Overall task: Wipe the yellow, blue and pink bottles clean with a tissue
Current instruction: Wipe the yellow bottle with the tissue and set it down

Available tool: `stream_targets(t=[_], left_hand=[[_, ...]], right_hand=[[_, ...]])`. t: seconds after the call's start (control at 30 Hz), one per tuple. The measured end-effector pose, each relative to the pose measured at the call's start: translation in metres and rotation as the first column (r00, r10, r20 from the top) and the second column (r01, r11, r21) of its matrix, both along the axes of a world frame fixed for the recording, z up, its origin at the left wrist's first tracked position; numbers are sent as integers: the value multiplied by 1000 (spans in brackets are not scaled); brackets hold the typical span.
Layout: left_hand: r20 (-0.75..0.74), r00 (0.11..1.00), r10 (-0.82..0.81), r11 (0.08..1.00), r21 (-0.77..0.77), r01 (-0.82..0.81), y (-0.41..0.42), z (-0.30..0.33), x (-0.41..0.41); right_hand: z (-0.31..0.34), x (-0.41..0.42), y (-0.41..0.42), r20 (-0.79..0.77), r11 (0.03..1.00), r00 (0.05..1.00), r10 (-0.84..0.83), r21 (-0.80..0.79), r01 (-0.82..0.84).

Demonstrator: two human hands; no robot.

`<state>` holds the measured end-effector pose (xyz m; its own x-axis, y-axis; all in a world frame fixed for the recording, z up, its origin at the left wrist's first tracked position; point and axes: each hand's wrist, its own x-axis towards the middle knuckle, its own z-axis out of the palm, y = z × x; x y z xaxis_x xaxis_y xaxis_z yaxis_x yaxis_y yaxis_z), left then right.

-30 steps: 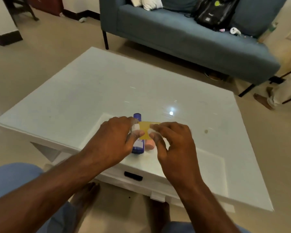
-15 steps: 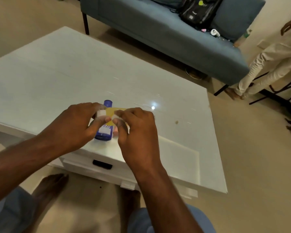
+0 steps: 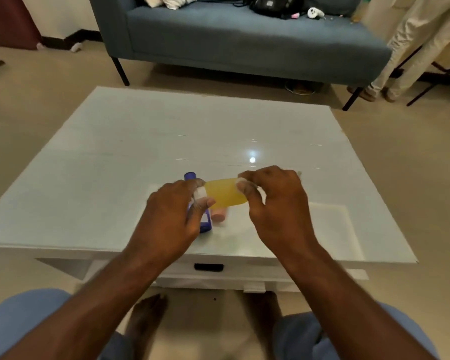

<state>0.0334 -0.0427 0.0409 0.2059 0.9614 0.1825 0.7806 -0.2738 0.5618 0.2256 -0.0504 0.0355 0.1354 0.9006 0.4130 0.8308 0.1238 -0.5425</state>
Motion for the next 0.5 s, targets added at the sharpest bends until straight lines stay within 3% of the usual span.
stream_targets(t=[0.17, 0.33, 0.5], left_hand=[[-12, 999, -30, 1000, 7, 30, -1, 3, -2], [-58, 998, -34, 998, 41, 36, 3, 8, -4], [-93, 995, -34, 998, 43, 38, 2, 2, -2]], right_hand=[[-7, -30, -12, 43, 977, 976, 211, 1, -211], [-5, -5, 6, 23, 1000, 1000, -8, 17, 8], [-5, -34, -13, 94, 972, 968, 233, -5, -233]])
